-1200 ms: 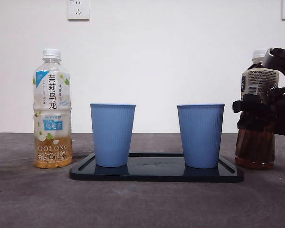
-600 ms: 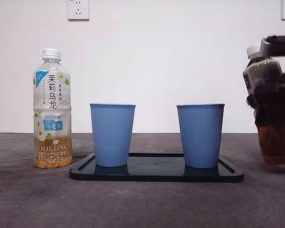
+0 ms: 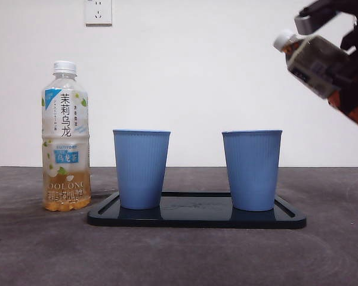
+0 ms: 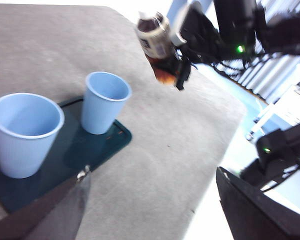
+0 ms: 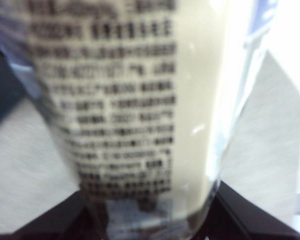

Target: Pour the drink into the cup

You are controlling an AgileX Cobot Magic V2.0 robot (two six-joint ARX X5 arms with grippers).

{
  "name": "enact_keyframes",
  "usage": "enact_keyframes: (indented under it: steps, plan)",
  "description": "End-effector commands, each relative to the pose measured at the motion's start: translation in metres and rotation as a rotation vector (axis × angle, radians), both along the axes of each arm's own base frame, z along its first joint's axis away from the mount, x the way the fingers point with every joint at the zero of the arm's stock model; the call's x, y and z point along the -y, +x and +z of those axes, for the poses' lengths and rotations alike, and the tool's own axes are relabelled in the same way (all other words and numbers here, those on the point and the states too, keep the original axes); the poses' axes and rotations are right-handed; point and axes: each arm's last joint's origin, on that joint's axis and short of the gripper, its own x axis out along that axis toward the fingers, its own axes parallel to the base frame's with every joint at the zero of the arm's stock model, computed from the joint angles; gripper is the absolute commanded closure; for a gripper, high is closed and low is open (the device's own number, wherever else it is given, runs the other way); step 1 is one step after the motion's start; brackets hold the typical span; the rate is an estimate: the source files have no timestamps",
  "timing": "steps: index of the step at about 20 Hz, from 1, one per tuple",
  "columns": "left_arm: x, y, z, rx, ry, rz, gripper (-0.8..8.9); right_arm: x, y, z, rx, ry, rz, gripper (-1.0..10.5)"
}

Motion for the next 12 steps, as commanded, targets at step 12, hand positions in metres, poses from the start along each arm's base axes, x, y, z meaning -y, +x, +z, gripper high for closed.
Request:
enact_keyframes:
  steps: [12]
  plan:
    - [0.012,-0.004,0.009,0.029,-0.026,-0.109,4.09,-0.03,-0.003,0.005,-0.077,-0.69,0.103,7.8]
